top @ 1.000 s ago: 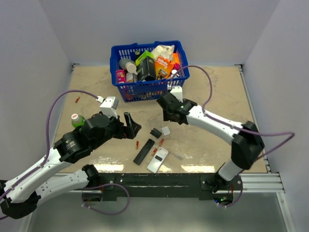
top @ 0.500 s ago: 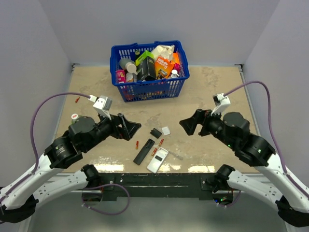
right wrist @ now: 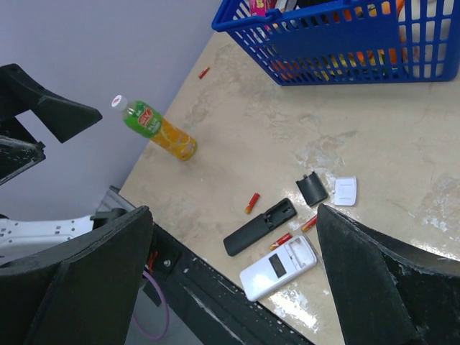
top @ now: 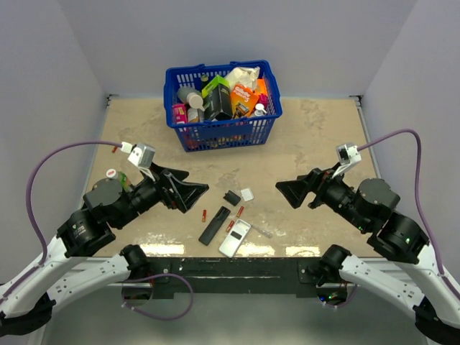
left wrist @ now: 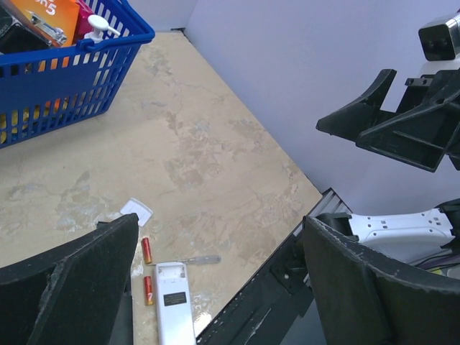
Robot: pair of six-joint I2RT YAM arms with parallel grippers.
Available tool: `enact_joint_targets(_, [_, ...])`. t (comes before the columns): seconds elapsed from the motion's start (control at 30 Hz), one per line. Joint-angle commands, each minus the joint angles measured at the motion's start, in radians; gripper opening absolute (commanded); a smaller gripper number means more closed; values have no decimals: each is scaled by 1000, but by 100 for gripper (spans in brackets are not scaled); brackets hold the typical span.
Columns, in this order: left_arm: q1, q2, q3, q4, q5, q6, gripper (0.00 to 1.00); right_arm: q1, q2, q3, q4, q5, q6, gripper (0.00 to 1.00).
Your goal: Unload the batteries from the remote control
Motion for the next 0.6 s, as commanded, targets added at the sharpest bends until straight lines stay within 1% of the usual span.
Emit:
enact_joint_targets(0.0, [6, -3, 1, 56, 10, 13, 100, -1, -1, 50, 52, -3, -19, 98])
enact_joint_targets(0.27, [6, -18, 19, 57, -5, 24, 100, -1, 12, 28, 66, -9, -8, 98])
enact_joint_targets(0.57, [6, -17, 27, 56, -18, 35, 100, -1, 25, 62, 49, 15, -13, 98])
